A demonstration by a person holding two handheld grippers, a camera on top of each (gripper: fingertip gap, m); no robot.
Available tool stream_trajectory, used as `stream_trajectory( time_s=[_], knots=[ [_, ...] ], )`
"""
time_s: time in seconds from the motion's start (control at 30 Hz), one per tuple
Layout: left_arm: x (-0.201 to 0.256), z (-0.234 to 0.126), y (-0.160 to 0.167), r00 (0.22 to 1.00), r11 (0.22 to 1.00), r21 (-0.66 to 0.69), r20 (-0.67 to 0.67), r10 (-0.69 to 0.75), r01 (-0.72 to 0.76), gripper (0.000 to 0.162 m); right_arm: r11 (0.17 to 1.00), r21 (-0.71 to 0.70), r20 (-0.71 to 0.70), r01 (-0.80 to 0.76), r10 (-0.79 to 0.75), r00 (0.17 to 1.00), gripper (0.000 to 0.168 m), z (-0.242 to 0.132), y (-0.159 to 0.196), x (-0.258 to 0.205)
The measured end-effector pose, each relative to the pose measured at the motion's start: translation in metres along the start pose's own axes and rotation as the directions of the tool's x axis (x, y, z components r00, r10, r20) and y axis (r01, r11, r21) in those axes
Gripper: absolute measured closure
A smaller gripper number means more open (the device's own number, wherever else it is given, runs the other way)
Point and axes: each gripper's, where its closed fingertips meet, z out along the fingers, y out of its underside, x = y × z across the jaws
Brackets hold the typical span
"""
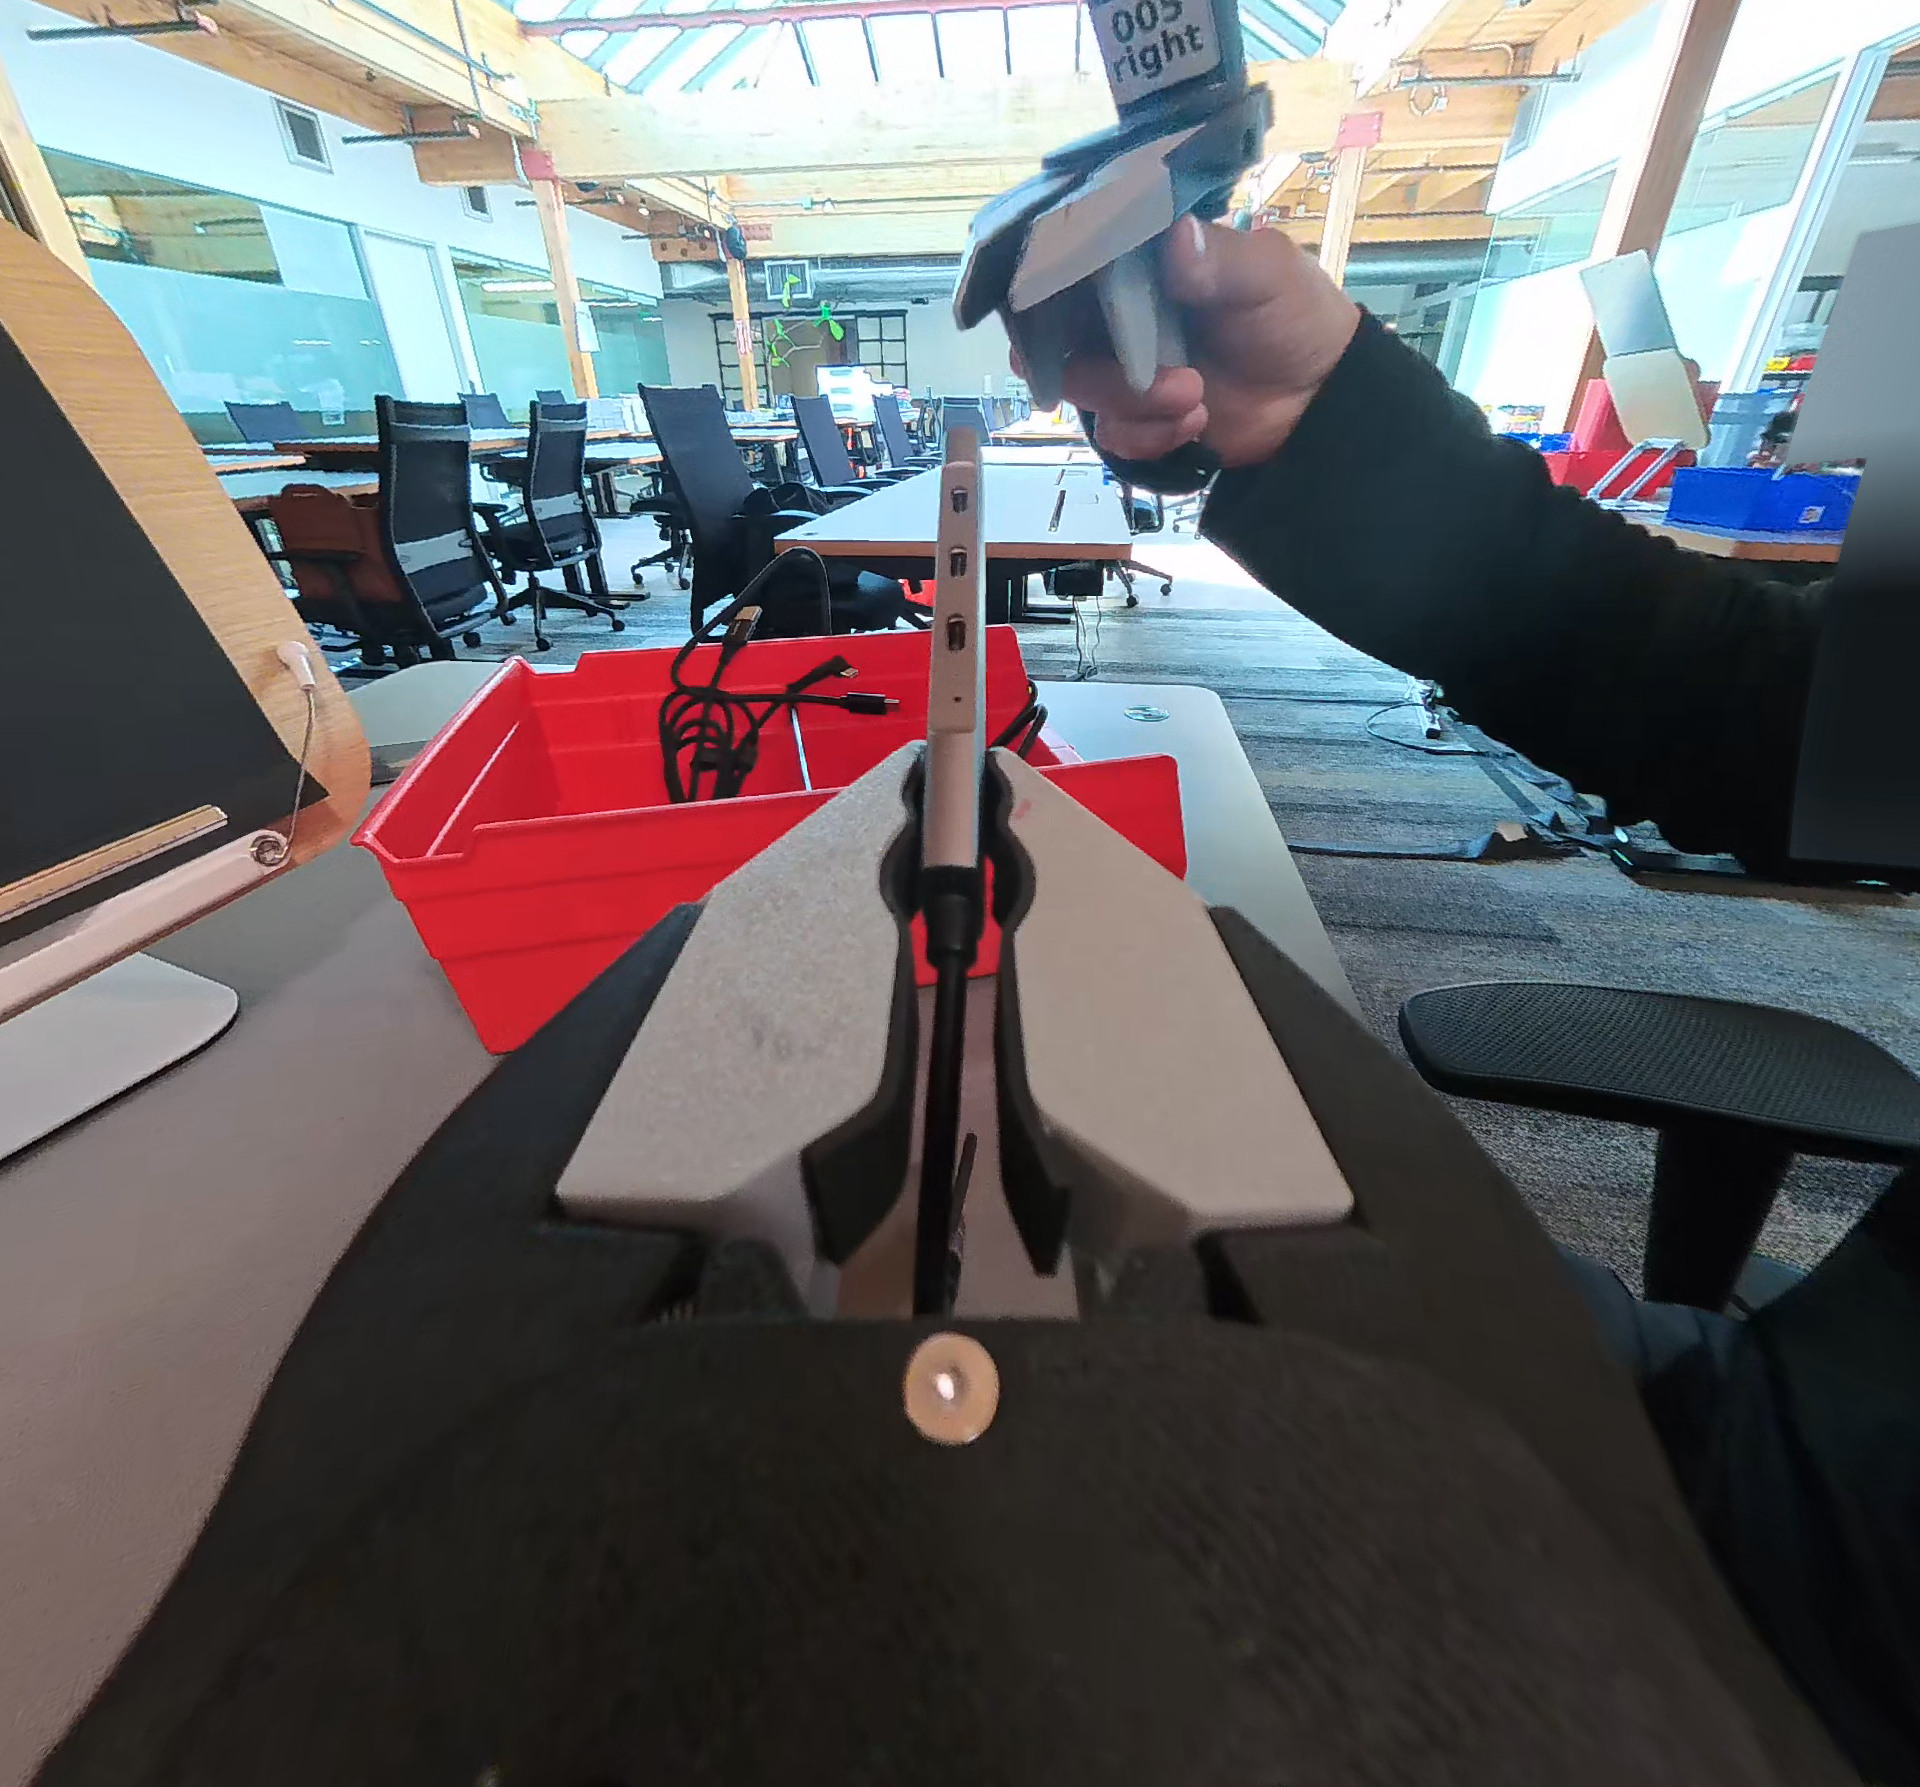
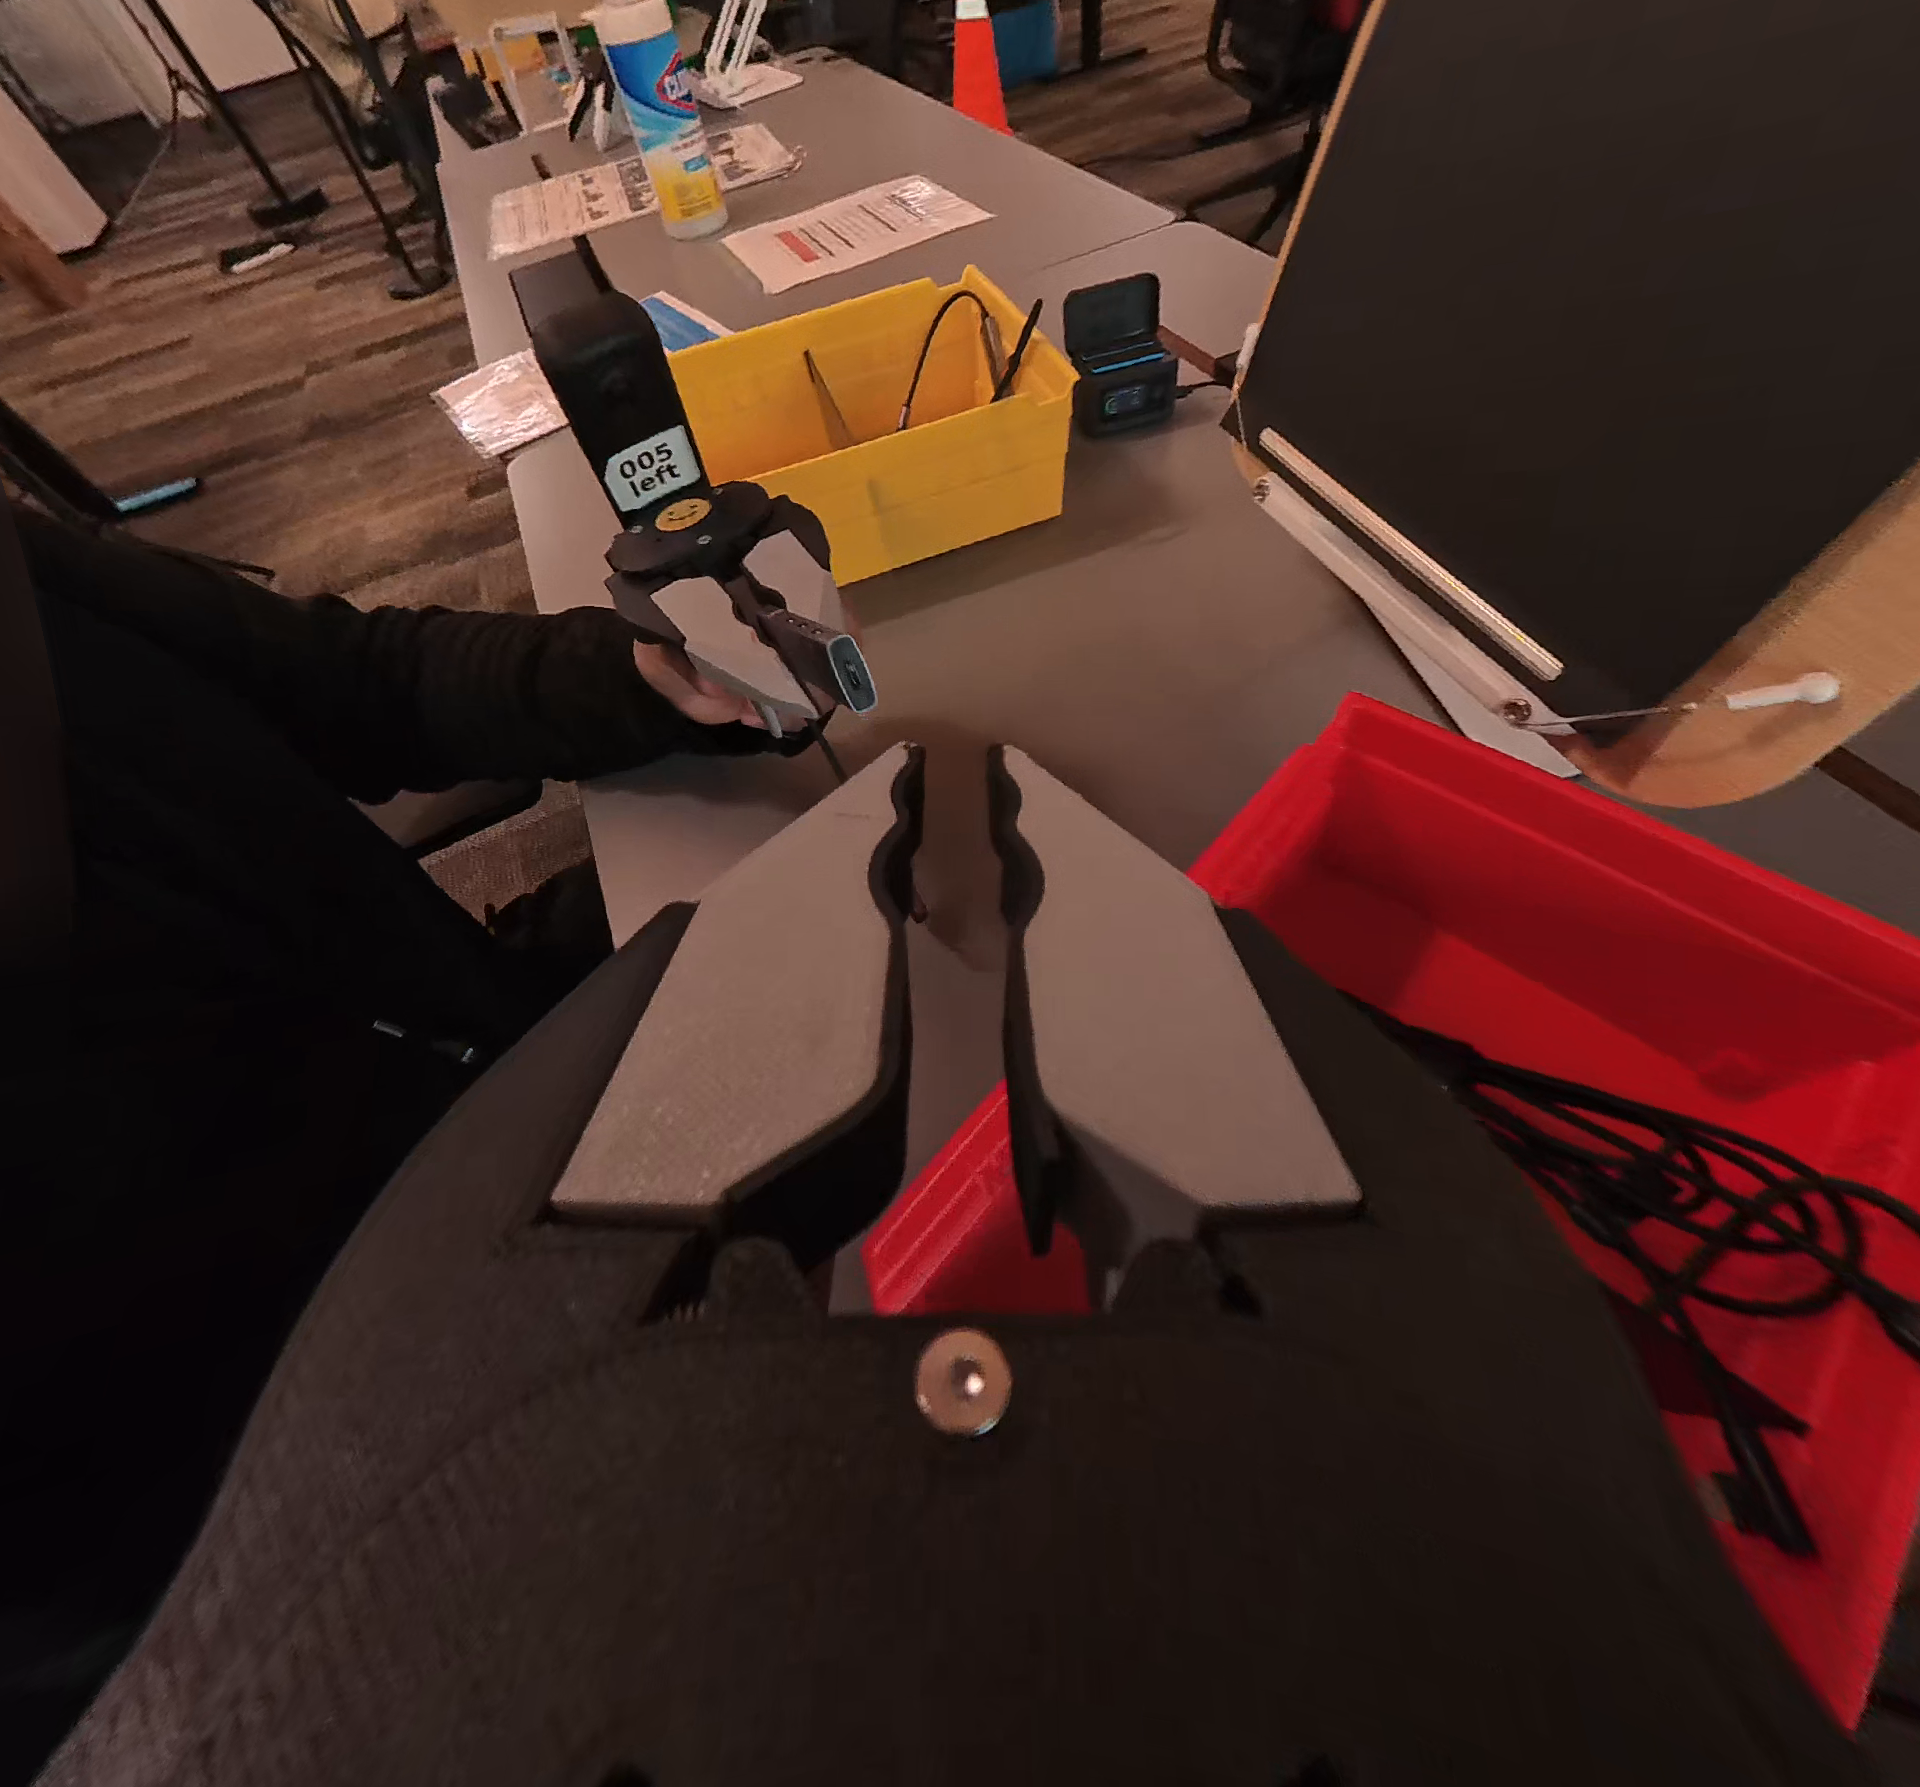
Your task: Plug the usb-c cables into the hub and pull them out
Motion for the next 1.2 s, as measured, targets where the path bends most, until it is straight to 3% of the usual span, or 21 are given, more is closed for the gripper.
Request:
stream_trajectory(
  time_s=[0.33,0.53,0.63,0.77,0.97,1.03,1.07,1.2],
  knots=[
    [-0.007,0.000,0.007,0.999,1.000,-0.023,0.033,0.003,-0.002,0.156,0.986,-0.156,-0.078,-0.062,0.050,0.996,0.153,0.024,0.045,0.034],
    [-0.027,-0.006,0.006,0.991,1.000,-0.022,0.135,-0.015,0.018,0.157,0.931,-0.345,-0.317,-0.122,0.008,0.949,0.150,0.025,0.081,0.095],
    [-0.032,-0.008,0.005,0.988,0.999,-0.010,0.151,-0.039,0.041,0.157,0.849,-0.507,-0.375,-0.148,-0.063,0.925,0.138,0.027,0.105,0.129],
    [-0.037,-0.009,0.006,0.985,0.999,-0.021,0.171,-0.028,0.032,0.157,0.682,-0.714,-0.356,-0.160,-0.156,0.922,0.122,0.034,0.135,0.162],
    [-0.037,-0.010,0.005,0.985,0.999,-0.015,0.167,-0.035,0.038,0.157,0.424,-0.903,-0.225,-0.075,-0.317,0.921,0.120,0.038,0.165,0.190],
    [-0.037,-0.011,0.004,0.986,0.999,-0.011,0.161,-0.045,0.048,0.157,0.307,-0.951,-0.144,-0.028,-0.363,0.921,0.122,0.034,0.178,0.196],
    [-0.037,-0.011,0.004,0.986,0.999,-0.010,0.159,-0.048,0.050,0.156,0.260,-0.966,-0.108,-0.004,-0.390,0.915,0.131,0.033,0.182,0.199],
    [-0.036,-0.012,0.002,0.986,0.999,-0.006,0.159,-0.043,0.045,0.157,0.181,-0.982,-0.035,0.048,-0.434,0.900,0.151,0.037,0.185,0.206]
  ],
)
